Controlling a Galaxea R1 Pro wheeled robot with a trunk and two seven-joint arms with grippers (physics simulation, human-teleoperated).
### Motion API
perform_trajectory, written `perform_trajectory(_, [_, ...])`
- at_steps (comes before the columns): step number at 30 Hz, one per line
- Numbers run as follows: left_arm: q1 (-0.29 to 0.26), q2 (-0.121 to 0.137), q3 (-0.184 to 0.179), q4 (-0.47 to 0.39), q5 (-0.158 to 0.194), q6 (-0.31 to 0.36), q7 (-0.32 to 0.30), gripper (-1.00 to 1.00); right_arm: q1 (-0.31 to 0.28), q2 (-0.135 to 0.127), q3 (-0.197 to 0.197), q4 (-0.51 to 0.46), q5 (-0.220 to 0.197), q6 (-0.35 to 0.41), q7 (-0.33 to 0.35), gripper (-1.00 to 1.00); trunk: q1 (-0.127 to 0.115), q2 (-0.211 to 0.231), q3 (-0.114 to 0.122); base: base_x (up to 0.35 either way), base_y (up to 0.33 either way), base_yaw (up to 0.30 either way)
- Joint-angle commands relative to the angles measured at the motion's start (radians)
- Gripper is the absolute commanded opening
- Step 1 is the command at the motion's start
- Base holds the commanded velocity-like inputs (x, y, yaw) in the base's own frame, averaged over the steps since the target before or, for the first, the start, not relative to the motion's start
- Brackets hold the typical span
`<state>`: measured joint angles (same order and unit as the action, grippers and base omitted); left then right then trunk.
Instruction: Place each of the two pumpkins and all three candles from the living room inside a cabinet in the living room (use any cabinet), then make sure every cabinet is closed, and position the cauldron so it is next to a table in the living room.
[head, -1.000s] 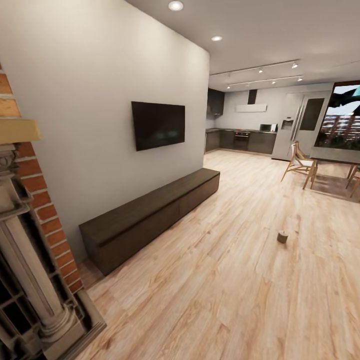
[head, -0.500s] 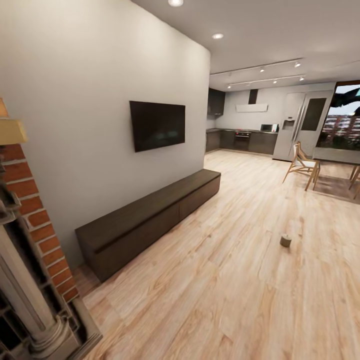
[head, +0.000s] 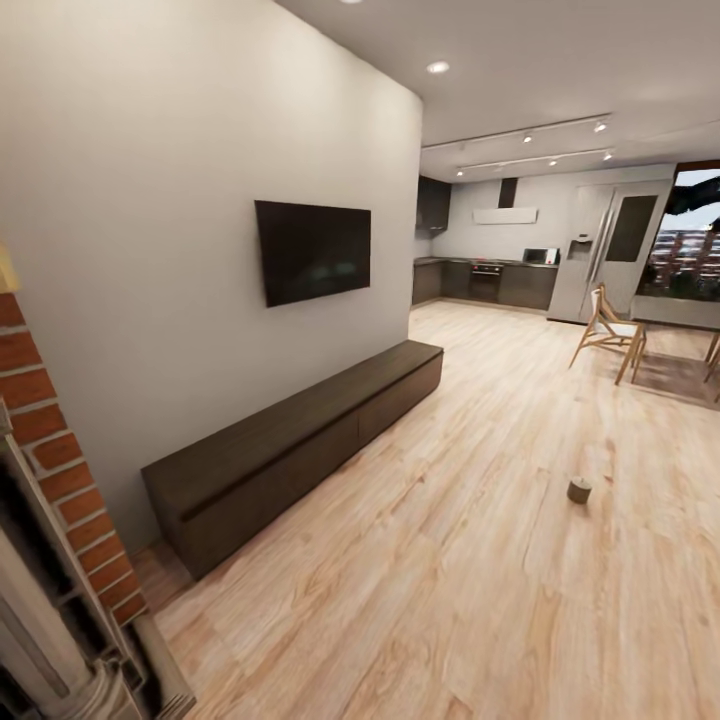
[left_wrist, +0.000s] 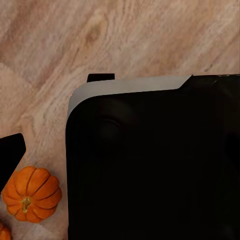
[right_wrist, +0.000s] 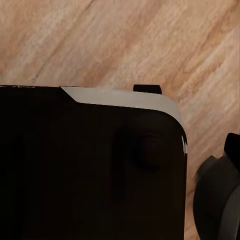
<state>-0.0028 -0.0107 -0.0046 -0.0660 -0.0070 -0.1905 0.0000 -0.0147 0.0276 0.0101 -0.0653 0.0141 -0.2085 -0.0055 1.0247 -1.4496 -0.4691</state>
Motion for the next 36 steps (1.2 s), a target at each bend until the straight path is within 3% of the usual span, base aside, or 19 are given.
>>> perform_trajectory(1, [0.000,0.000,0.000,0.000,-0.001,-0.003,0.000,1.00,-0.001,0.000,0.001,0.001,0.001,-0.003,-0.001,1.00,0.000,0.000,-0.001,0.192,0.000,0.000])
perform_trajectory(36, [0.000,0.000,-0.002,0.000,-0.001,-0.002,0.000,1.00,-0.001,0.000,-0.002,0.001,-0.002,0.000,-0.004,1.00,0.000,0.000,-0.001,0.202,0.000,0.000])
